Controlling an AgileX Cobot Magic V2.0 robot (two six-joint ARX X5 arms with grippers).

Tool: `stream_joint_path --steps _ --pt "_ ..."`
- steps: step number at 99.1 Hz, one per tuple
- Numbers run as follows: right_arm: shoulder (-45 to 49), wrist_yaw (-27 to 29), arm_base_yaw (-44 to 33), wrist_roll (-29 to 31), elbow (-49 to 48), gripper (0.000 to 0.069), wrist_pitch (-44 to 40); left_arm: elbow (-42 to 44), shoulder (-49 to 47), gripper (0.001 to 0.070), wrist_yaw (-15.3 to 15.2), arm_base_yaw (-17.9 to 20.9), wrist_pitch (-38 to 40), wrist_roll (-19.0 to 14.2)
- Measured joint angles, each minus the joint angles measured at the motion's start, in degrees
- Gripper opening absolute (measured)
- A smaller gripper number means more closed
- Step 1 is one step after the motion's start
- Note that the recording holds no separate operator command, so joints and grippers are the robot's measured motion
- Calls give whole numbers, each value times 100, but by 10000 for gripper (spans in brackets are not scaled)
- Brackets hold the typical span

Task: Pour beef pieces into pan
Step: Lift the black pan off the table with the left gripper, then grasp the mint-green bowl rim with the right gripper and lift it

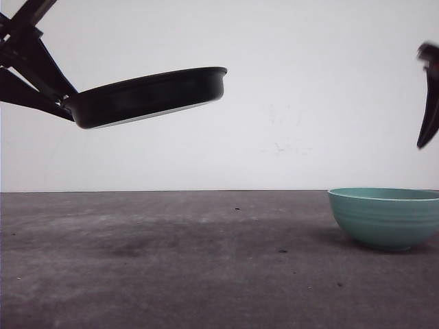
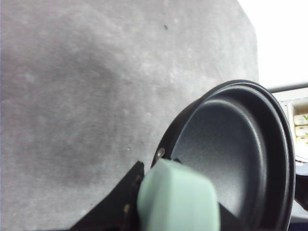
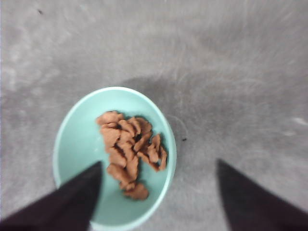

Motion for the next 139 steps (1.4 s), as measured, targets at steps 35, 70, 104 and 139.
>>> stream_joint_path --steps 35,70,104,139 --pt "835 -133 0 236 0 323 431 0 -2 52 -76 -44 -7 2" --pt "1735 -26 17 417 11 244 905 0 -2 52 -118 -44 -31 33" --pt "2074 -24 236 538 72 229 1255 2 -2 52 -463 -197 -192 197" --pt "2118 -903 380 487 70 36 2013 2 31 52 -789 -376 -850 761"
